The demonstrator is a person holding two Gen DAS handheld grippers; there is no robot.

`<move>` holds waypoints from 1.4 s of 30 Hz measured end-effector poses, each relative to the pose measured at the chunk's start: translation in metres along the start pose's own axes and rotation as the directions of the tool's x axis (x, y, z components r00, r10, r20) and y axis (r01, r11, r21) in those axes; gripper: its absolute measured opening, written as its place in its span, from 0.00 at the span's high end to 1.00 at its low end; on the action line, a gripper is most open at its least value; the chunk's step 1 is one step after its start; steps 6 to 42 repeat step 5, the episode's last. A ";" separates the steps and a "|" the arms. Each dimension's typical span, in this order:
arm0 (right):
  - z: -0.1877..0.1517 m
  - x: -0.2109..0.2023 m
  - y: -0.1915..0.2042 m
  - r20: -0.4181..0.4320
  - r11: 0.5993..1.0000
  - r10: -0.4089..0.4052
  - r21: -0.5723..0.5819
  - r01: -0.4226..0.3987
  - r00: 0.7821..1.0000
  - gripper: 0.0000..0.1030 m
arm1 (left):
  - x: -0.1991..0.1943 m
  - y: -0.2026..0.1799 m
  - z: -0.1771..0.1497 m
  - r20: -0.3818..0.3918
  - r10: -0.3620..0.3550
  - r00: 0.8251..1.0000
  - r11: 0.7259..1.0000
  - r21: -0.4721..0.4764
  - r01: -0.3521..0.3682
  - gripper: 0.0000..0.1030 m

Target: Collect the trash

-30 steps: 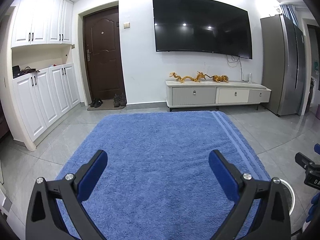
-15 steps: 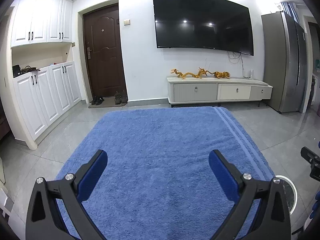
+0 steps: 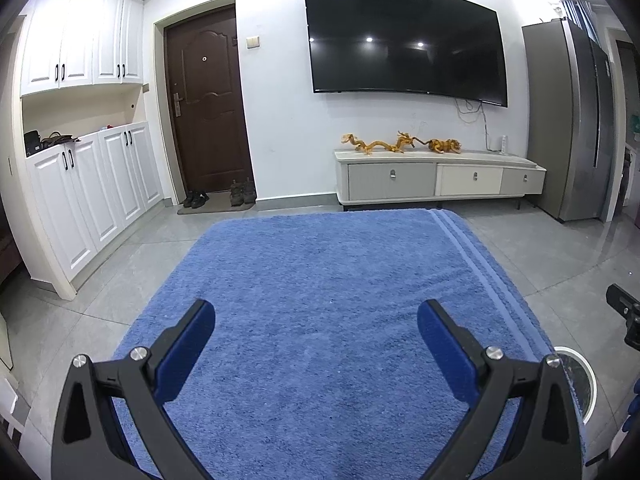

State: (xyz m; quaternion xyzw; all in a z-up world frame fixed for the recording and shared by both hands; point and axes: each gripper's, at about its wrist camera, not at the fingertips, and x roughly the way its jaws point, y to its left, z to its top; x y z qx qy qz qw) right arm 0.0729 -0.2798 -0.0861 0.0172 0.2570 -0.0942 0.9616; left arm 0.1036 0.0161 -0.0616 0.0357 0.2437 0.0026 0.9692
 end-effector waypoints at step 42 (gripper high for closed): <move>0.000 0.000 -0.001 0.004 1.000 0.001 0.004 -0.001 1.000 0.00 | -0.001 0.000 -0.001 -0.006 -0.014 1.000 1.000 -0.004 0.014 0.01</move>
